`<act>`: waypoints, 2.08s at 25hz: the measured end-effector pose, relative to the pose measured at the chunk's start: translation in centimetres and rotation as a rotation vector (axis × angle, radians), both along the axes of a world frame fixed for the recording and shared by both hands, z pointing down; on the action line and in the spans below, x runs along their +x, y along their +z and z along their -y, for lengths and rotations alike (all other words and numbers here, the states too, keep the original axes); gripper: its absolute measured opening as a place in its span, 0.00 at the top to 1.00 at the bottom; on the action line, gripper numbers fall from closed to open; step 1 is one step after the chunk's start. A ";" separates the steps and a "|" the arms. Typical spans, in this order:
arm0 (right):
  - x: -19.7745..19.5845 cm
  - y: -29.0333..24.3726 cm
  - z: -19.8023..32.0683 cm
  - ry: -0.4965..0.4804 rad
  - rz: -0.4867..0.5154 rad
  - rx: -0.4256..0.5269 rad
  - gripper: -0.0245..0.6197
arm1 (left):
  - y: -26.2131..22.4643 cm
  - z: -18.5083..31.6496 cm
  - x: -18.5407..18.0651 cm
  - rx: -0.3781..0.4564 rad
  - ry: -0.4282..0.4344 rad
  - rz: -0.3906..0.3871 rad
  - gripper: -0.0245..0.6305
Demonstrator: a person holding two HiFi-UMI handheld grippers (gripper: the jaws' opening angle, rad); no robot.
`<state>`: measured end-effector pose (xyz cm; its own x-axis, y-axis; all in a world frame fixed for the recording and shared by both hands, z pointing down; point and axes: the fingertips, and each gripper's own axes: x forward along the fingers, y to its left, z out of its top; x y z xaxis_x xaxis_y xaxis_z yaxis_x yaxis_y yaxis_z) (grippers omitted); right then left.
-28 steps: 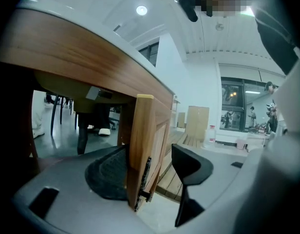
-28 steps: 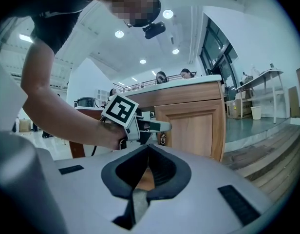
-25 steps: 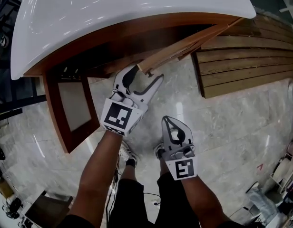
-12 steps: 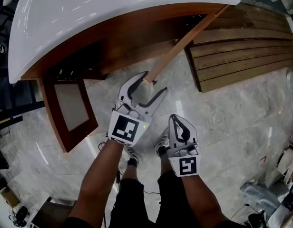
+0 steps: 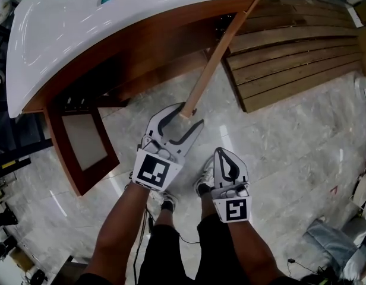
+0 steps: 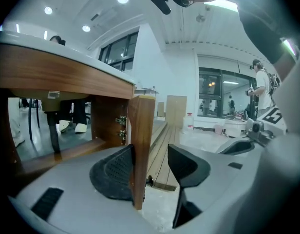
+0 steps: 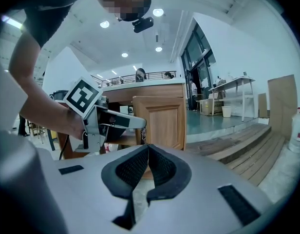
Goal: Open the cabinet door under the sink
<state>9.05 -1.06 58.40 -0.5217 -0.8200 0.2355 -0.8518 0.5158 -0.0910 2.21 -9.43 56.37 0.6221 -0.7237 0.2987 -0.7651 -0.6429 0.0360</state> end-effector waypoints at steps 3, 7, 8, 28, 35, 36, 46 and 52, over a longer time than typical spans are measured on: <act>0.8 0.2 -0.3 0.015 0.000 -0.004 0.93 | 0.1 -0.7 1.2 -0.010 0.047 0.021 0.61; 2.0 0.3 -0.6 0.031 -0.005 -0.012 0.93 | 0.1 -1.6 3.8 -0.026 0.104 0.018 0.63; 2.3 0.4 -0.6 0.035 -0.007 -0.016 0.93 | 0.1 -1.7 4.6 -0.027 0.116 0.016 0.64; 10.7 0.3 0.9 0.164 -0.020 -0.009 0.93 | -0.4 -1.1 16.6 0.006 0.255 -0.013 0.67; 11.0 -2.6 2.4 0.140 -0.002 0.005 0.93 | -2.7 -1.4 14.9 0.001 0.194 -0.009 0.67; 11.0 -3.5 2.6 0.133 0.002 0.012 0.93 | -3.3 -1.6 14.4 0.000 0.177 -0.010 0.67; 7.5 -15.9 2.3 -0.041 0.039 0.092 0.93 | -14.3 -4.2 7.3 0.011 -0.110 -0.095 0.87; 3.9 -22.5 1.5 -0.156 0.034 0.145 0.93 | -21.9 -6.3 3.7 0.039 -0.213 -0.144 0.93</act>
